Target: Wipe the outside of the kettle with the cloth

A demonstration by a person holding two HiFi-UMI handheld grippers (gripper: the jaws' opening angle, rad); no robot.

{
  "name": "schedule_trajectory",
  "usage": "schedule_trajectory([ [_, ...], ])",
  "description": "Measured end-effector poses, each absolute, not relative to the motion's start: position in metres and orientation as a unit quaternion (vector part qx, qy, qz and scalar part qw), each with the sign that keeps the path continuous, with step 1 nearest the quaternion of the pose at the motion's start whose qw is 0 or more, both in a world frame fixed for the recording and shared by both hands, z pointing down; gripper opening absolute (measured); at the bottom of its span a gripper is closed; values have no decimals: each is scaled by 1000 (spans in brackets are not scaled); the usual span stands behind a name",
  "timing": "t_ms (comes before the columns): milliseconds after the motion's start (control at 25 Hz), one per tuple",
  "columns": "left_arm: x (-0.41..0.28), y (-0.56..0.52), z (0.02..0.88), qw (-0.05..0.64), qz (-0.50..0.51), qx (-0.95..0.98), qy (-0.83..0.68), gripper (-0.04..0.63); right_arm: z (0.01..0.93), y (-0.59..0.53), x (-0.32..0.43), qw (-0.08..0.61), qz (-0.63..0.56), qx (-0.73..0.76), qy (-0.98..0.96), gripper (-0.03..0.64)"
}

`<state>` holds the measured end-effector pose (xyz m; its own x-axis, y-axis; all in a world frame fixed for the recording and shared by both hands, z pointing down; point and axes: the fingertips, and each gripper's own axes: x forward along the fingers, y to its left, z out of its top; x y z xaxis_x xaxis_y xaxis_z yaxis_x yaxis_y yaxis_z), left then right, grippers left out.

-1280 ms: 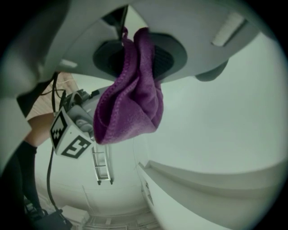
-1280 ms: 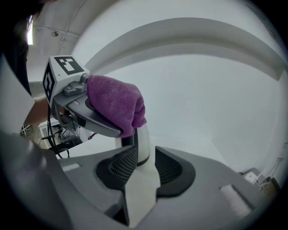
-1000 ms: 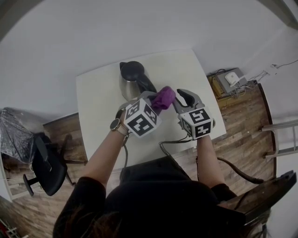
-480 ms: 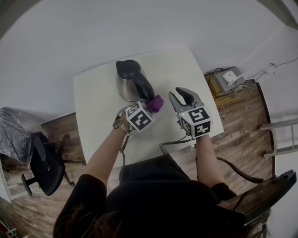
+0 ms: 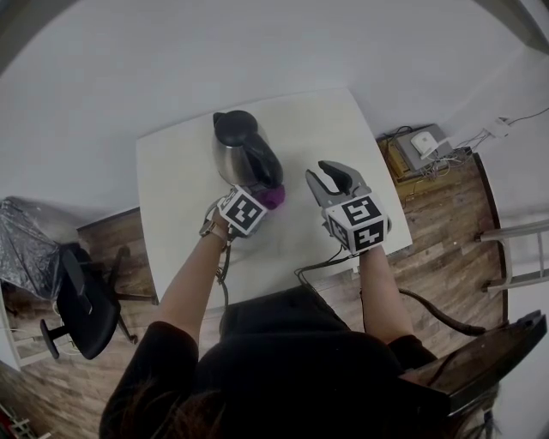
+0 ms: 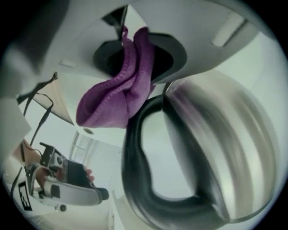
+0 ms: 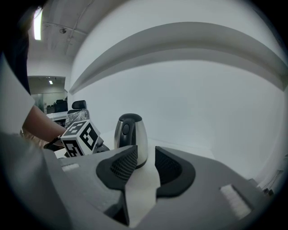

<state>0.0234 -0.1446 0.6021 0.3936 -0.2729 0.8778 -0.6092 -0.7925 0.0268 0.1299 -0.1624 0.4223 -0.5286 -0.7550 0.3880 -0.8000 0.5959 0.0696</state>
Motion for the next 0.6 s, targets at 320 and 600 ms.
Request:
schedule_trajectory([
  [320, 15, -125, 521, 229, 318, 869, -303, 98, 410, -167, 119, 189, 40, 424, -885, 126],
  [600, -12, -137, 388, 102, 171, 889, -413, 98, 371, -173, 102, 152, -1, 411, -899, 124],
])
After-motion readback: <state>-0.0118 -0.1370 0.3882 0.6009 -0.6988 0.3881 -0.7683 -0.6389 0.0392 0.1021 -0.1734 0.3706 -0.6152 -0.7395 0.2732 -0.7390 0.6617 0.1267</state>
